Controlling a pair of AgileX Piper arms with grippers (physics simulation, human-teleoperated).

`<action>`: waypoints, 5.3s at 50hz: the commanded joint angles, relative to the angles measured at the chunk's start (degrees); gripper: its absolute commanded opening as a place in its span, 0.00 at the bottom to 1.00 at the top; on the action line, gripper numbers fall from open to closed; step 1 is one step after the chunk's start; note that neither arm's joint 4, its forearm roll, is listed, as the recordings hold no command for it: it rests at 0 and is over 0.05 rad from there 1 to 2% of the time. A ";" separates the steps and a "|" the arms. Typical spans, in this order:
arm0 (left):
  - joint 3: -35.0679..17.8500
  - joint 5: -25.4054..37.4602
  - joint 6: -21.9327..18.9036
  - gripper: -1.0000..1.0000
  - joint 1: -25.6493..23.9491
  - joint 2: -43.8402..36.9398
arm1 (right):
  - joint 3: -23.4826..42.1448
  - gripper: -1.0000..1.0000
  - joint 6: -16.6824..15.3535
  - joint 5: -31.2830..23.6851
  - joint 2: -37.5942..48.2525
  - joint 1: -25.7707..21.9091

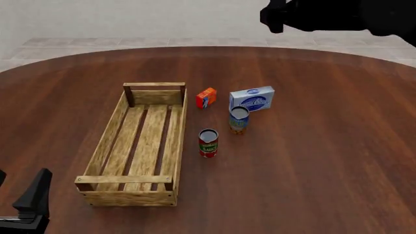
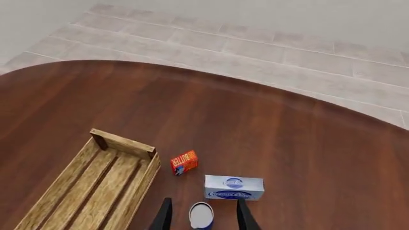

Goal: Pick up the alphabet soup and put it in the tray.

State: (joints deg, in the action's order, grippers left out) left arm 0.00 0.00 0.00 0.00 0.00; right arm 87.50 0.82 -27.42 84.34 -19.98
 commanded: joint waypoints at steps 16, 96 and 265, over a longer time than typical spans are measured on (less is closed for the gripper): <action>0.00 0.00 0.00 1.00 0.00 0.00 | 4.24 1.00 0.40 -1.56 9.19 -1.04; 0.00 0.00 0.00 1.00 0.00 0.00 | -3.19 1.00 -1.18 4.42 19.58 -0.93; 0.00 0.00 0.00 1.00 0.00 0.00 | -0.53 1.00 -0.39 8.54 32.24 -0.93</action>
State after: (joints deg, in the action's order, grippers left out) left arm 0.00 0.00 0.00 0.00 0.00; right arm 87.03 0.54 -19.05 116.25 -21.02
